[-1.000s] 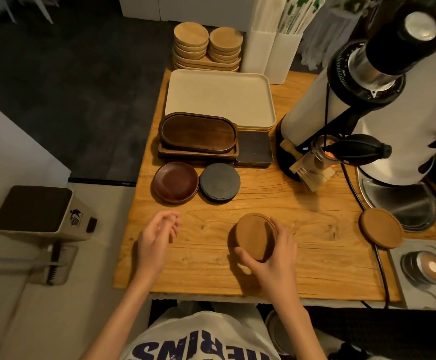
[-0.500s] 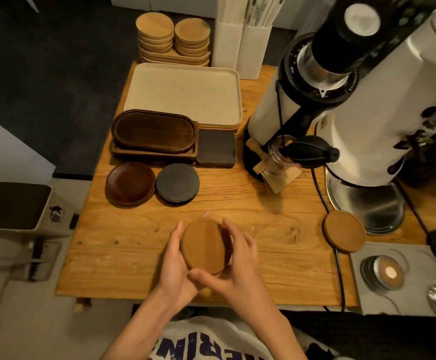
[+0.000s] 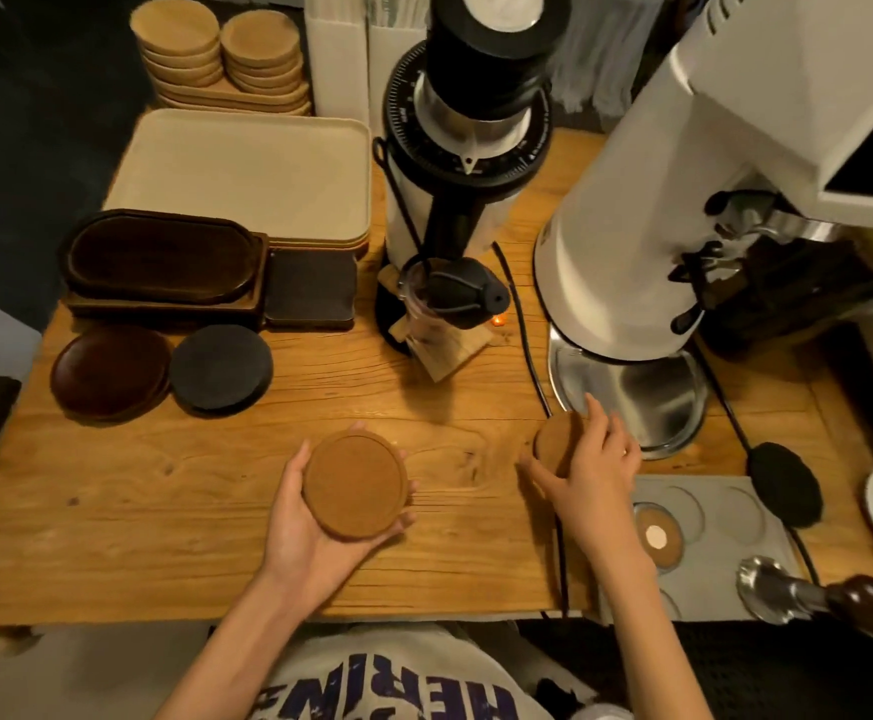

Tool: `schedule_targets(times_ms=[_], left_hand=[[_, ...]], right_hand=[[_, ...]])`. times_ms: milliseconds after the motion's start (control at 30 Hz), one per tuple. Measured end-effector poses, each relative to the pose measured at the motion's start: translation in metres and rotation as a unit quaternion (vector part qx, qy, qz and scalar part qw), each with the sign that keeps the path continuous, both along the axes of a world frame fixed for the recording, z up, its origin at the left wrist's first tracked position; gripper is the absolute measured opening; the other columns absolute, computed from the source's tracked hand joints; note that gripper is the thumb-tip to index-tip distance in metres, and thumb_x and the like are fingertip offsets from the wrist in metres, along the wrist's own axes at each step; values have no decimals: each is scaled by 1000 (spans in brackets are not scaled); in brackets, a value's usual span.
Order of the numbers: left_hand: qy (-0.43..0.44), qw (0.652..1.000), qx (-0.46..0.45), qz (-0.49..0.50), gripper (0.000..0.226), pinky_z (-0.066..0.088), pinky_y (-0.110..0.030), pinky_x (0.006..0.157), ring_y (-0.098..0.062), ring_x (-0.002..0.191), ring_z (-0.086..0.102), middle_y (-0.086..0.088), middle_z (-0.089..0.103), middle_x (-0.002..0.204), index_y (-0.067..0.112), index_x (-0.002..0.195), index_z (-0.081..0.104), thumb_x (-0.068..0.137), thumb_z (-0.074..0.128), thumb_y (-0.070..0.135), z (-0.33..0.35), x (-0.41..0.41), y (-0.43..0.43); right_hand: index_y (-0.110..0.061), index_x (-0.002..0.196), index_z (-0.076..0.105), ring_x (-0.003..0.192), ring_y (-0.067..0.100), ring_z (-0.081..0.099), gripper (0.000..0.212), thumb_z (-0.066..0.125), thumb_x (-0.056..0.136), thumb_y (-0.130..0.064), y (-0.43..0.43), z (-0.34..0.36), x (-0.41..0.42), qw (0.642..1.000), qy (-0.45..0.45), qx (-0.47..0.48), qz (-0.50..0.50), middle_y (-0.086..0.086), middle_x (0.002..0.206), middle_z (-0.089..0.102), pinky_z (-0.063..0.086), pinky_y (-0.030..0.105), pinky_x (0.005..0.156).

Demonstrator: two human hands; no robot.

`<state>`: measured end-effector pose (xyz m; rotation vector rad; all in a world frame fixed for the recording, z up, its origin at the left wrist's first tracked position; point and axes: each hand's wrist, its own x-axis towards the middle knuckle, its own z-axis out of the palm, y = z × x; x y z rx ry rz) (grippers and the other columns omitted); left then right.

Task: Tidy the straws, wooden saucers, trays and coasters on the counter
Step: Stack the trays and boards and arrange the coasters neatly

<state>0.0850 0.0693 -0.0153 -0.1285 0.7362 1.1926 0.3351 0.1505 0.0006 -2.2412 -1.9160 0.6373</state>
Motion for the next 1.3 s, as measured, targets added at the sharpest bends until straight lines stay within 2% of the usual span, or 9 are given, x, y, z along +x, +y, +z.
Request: schedule_targets(times_ms=[167, 400, 600, 767, 867, 967, 1100, 1233, 1300], left_hand=[[6, 1000, -2, 4, 60, 51, -51, 87, -42, 107, 61, -26, 57, 132, 26, 134, 56, 89, 42, 62, -1, 20, 8], [-6, 1000, -6, 3, 59, 52, -53, 86, -43, 108, 60, -27, 57, 132, 25, 131, 60, 86, 45, 62, 3, 39, 19], [20, 1000, -14, 0, 58, 49, -60, 91, -43, 115, 59, -26, 59, 129, 25, 129, 61, 85, 46, 60, 5, 43, 17], [66, 996, -54, -10, 54, 58, -43, 78, -31, 103, 69, -19, 68, 118, 14, 108, 74, 82, 52, 57, 6, 35, 6], [77, 994, -75, 7, 56, 59, -41, 71, -31, 97, 71, -20, 71, 112, 11, 102, 76, 79, 56, 58, 3, 27, 0], [80, 992, -91, 33, 57, 58, -40, 69, -30, 93, 72, -19, 72, 108, 11, 100, 77, 74, 60, 59, 1, 17, -2], [79, 991, -94, 56, 57, 59, -40, 71, -29, 90, 73, -18, 73, 106, 11, 100, 77, 71, 63, 58, 1, -3, -7], [77, 989, -97, 83, 55, 58, -40, 66, -29, 82, 73, -19, 74, 99, 9, 94, 79, 72, 62, 57, 2, -17, -8], [84, 987, -101, 93, 55, 58, -39, 66, -29, 82, 73, -19, 74, 99, 9, 93, 79, 74, 60, 57, 2, -25, -8]], right_hand=[[-19, 155, 6, 144, 40, 17, 105, 73, 81, -52, 5, -12, 13, 1000, -6, -26, -4, 20, 159, 19, 22, 50, 117], [-22, 155, 12, 139, 33, 26, 104, 77, 78, -49, 4, -4, 15, 998, 62, -2, -14, 14, 152, 31, 33, 45, 110], [-38, 153, 9, 143, 17, 30, 115, 77, 64, -66, -10, 30, -11, 968, 230, -87, 54, -5, 156, 31, 38, 50, 112], [-50, 148, 1, 138, -1, 24, 111, 74, 67, -68, -34, 36, -64, 945, 244, -87, 201, -20, 154, 22, 33, 37, 115], [-50, 148, -2, 134, -10, 14, 109, 74, 71, -64, -42, 31, -92, 933, 248, -75, 250, -25, 154, 15, 23, 28, 115], [-46, 150, -2, 139, -6, 12, 109, 75, 73, -60, -47, 24, -110, 927, 247, -49, 277, -22, 155, 14, 19, 23, 115], [-44, 151, -1, 146, 4, 11, 112, 75, 71, -62, -49, 16, -129, 915, 250, -58, 311, -18, 158, 11, 20, 30, 120], [-58, 144, -3, 133, -16, 12, 117, 81, 63, -63, -42, 8, -135, 901, 277, -96, 321, -36, 144, 14, 15, 9, 107], [-60, 143, -1, 130, -20, 12, 116, 82, 62, -63, -39, 6, -142, 899, 278, -91, 326, -39, 141, 15, 15, 6, 102]])
